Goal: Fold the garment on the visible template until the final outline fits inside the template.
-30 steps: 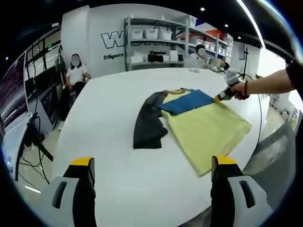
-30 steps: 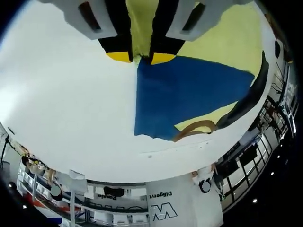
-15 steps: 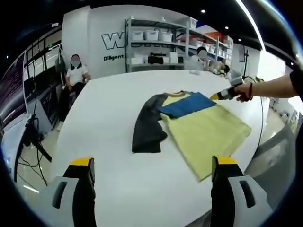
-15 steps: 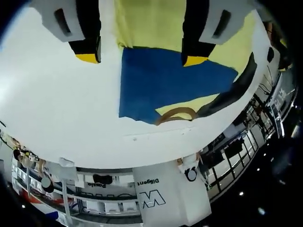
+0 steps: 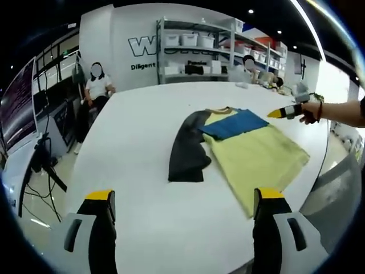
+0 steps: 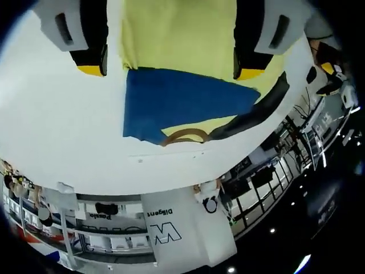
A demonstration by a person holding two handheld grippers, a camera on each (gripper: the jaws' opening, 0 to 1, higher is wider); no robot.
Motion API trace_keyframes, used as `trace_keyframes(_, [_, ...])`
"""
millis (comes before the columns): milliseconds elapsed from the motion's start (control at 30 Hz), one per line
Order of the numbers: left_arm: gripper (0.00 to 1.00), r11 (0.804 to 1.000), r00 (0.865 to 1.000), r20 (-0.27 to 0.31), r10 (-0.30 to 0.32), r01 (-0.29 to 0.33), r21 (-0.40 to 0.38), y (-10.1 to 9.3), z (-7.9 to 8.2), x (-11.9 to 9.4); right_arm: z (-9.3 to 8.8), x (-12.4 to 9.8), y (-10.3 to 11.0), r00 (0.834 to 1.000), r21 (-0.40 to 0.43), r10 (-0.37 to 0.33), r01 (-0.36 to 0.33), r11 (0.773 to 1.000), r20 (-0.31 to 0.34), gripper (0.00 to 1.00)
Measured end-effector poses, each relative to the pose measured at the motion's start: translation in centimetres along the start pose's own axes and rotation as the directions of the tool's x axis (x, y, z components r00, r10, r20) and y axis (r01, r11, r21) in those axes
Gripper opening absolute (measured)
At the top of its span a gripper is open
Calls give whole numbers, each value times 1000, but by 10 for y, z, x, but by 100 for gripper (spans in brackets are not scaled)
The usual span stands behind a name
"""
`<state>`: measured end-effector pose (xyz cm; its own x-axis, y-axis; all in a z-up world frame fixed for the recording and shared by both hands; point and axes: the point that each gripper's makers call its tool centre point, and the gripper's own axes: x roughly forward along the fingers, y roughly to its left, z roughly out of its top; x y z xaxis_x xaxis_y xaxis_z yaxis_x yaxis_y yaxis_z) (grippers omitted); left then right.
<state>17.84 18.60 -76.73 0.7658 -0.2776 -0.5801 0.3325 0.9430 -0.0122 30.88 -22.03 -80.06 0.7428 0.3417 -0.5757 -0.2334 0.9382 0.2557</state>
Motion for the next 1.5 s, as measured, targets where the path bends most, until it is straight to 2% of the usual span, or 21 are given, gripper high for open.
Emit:
trace_keyframes(167, [96, 1000, 1000, -4, 8, -8, -3, 3, -1, 2, 2, -17, 17, 998, -37, 62, -61, 997, 13, 99])
trace_keyframes(500, [93, 1000, 1000, -21, 9, -9, 0, 4, -5, 7, -6, -47, 34, 995, -120, 100, -97, 988, 17, 99])
trace_keyframes(733, [86, 1000, 999, -32, 27, -27, -2, 12, -4, 20, -18, -67, 52, 992, -178, 130, -126, 976, 10, 99])
trace_keyframes(900, [79, 1000, 999, -38, 30, -30, -2, 14, -4, 30, -26, -77, 62, 988, -180, 157, -154, 971, 0, 99])
trace_keyframes(1133, [68, 999, 998, -49, 32, -32, 13, 19, -6, 55, -32, -93, 78, 983, -194, 184, -177, 965, 14, 98])
trace_keyframes(1267, [60, 998, 997, -65, 36, -39, -51, 24, -10, 65, -37, -98, 80, 984, -227, 179, -175, 958, -2, 98])
trace_keyframes(1400, [55, 998, 995, -88, 56, -58, -12, 29, -18, 77, -38, -104, 88, 979, -209, 203, -197, 958, 5, 98])
trace_keyframes(1500, [51, 998, 992, -107, 66, -65, 15, 32, -23, 83, -42, -106, 92, 980, -234, 201, -197, 952, -5, 98])
